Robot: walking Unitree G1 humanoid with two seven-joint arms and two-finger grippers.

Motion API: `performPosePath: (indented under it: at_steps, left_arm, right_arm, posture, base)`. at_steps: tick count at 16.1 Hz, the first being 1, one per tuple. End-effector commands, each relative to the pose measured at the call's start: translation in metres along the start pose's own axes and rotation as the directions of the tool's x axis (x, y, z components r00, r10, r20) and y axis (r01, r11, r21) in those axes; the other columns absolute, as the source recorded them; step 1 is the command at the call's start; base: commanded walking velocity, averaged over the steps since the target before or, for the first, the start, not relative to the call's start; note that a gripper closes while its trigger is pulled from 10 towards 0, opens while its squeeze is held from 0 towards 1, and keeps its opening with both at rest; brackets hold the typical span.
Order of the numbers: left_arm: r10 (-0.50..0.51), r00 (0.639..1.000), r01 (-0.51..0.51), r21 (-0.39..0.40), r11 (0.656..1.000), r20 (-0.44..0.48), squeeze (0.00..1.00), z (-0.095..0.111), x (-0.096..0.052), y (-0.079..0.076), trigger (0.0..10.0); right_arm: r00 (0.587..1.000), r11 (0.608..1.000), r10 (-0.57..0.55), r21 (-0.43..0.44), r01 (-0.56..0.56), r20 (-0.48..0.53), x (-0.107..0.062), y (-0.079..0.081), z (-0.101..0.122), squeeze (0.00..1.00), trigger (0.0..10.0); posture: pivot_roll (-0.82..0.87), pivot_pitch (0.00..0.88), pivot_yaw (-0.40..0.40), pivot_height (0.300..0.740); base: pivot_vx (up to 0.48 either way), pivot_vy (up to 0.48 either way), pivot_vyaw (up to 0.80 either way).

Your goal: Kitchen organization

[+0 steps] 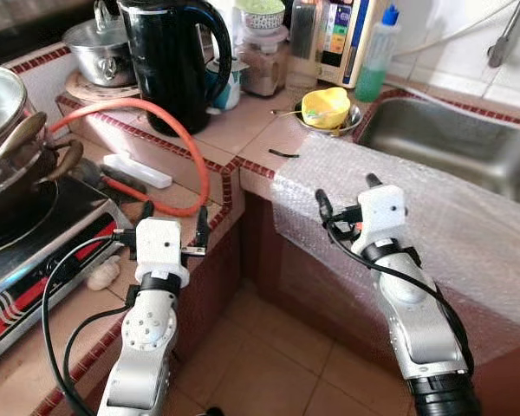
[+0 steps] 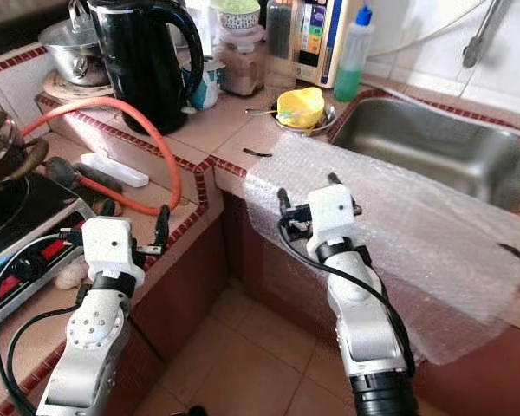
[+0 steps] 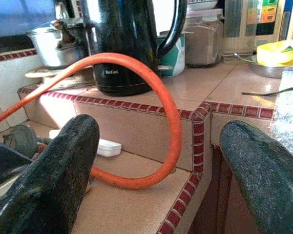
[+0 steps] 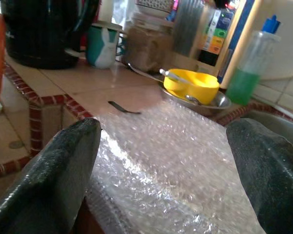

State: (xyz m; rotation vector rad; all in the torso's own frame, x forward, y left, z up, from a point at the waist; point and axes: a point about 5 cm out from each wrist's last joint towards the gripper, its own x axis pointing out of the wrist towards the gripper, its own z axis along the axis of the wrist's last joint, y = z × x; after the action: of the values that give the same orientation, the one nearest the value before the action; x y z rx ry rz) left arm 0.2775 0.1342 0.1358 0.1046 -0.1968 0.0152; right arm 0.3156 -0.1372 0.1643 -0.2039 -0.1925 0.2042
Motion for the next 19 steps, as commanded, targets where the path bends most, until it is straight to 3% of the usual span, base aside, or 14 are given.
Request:
performPosePath:
  at_steps: [1, 7, 14, 19]
  left_arm:
    - [0.007, 1.000, -0.007, -0.002, 1.000, -0.008, 0.00, -0.003, -0.002, -0.002, 10.0]
    - [-0.011, 1.000, 0.011, 0.025, 1.000, 0.003, 0.00, -0.002, 0.001, -0.001, 10.0]
    - [-0.119, 0.993, 0.118, 0.054, 0.992, 0.019, 0.00, 0.002, 0.014, -0.006, 10.0]
    - [-0.138, 0.990, 0.137, 0.037, 0.990, 0.014, 0.00, 0.000, 0.015, -0.011, 10.0]
  right_arm:
    - [1.000, 1.000, 0.011, 0.001, -0.011, 0.000, 0.003, -0.001, 0.002, 0.00, 10.0]
    - [1.000, 1.000, -0.013, 0.012, 0.013, 0.005, 0.002, -0.002, 0.002, 0.00, 10.0]
    - [0.987, 0.987, -0.159, 0.029, 0.159, 0.011, -0.012, -0.011, -0.004, 0.00, 10.0]
    - [0.985, 0.985, -0.173, 0.020, 0.173, 0.011, -0.018, -0.014, -0.002, 0.00, 10.0]
  posture:
    - [-0.11, 0.110, -0.037, 0.740]
    - [-0.12, 0.106, -0.001, 0.740]
    - [-0.18, 0.102, 0.110, 0.740]
    - [-0.20, 0.120, 0.103, 0.740]
  base:
    - [0.000, 0.000, 0.00]
    - [0.000, 0.000, 0.00]
    - [0.000, 0.000, 0.00]
    - [0.000, 0.000, 0.00]
